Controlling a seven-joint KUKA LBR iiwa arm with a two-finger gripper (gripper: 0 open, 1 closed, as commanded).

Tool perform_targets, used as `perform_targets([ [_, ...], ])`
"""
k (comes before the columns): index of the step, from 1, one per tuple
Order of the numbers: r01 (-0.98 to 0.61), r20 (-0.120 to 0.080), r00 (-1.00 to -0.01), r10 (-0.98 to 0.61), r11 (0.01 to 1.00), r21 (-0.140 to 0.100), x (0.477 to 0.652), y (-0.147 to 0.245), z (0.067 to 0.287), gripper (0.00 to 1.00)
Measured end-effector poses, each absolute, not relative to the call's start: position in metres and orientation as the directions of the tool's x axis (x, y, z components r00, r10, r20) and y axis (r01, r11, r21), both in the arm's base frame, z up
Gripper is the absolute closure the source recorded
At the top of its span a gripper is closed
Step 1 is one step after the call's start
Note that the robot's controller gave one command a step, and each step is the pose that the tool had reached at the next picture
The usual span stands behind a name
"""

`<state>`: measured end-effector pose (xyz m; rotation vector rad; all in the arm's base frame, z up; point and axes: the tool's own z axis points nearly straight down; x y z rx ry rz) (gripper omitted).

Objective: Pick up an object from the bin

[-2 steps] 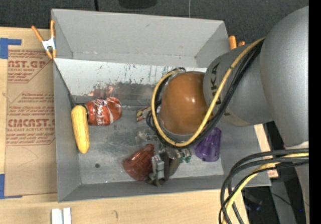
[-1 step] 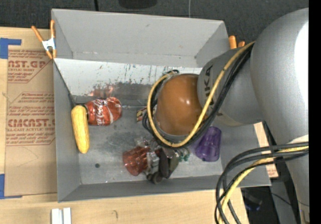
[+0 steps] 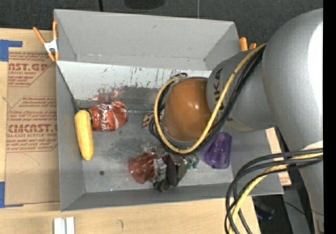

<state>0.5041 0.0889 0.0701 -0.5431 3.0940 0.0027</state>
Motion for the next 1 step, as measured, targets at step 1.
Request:
perform_targets([
  [1,-0.348,-0.008,-0.937,-0.348,0.938,-0.001,0.5221,0.1086,0.2663,1.00],
])
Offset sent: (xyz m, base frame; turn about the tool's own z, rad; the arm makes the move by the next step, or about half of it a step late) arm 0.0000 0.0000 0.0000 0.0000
